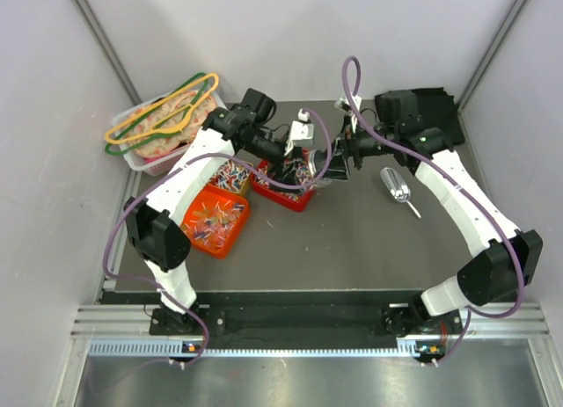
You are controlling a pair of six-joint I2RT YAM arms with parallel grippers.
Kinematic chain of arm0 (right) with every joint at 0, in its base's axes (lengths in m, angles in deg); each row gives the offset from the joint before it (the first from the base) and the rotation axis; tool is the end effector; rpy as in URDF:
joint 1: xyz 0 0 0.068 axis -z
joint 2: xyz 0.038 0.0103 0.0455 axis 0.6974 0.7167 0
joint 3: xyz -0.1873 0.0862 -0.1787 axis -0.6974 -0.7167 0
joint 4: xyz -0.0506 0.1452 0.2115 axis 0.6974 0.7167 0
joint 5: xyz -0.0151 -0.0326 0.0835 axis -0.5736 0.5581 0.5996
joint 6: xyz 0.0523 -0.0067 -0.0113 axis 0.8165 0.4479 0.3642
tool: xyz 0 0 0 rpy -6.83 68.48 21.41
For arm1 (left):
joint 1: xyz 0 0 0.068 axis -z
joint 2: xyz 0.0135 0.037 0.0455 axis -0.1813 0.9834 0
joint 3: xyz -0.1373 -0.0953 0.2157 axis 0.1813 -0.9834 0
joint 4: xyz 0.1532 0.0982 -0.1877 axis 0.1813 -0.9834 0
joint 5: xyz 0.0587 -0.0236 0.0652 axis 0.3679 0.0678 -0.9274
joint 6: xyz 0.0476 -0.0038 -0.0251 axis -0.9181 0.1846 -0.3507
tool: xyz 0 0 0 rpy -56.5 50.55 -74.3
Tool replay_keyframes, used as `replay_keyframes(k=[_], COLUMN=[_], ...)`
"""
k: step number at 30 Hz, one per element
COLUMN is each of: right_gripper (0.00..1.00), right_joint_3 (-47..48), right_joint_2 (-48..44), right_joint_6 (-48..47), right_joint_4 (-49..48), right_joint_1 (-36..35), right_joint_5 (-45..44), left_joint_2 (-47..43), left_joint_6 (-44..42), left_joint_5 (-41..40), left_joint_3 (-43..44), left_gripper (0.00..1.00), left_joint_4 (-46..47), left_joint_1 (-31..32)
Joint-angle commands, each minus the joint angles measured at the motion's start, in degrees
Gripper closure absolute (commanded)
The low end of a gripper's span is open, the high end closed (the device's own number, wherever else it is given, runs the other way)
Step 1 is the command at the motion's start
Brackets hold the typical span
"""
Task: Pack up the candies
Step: Close the bottle lid on the packing bottle.
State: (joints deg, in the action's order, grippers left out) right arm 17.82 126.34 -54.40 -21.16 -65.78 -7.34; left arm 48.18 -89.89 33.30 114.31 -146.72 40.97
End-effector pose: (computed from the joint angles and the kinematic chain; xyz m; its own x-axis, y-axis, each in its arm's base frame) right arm 0.2807 0.1424 0.3863 -0.4137 -0.2392 -0.8784 -0.9009 0.2469 0.3570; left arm 0.3029 -0.2118 0.3677 -0.0096 0.5123 -0.8587 0.9896 -0.1183 -0.0816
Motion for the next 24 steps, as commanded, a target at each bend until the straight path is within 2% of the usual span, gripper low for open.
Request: replay_keyframes(k=[1,8,15,24], right_gripper=[0.23,0.23,0.24,0.28], right_joint_3=[1.8,4.4,4.2,4.7], right_joint_2=[1.9,2.8,3.5,3.6], right_joint_6=[6.7,15.0,24.4,31.9], right_joint_4=[-2.0,-5.1,-11.7,-17.4], right_joint_1=[0.6,0.6,0.6,0.6], right_joint_5=[4.1,6.5,9.3,11.9], left_joint_2=[-6.7,-10.8,-13.7,-13.6], left_joint_6=[-4.9,-6.2,-3.9,-3.1], left_joint_5=[3.8,-2.4,-7.9,-9.4], left_joint_3=[1.0,-4.6,-10.7,-13.5], left_gripper=[0.63,0.63,0.63,0.63], left_joint_4=[11.1,17.7,26.4,28.5], left_joint_1=[1.6,3.8,5.4,6.4])
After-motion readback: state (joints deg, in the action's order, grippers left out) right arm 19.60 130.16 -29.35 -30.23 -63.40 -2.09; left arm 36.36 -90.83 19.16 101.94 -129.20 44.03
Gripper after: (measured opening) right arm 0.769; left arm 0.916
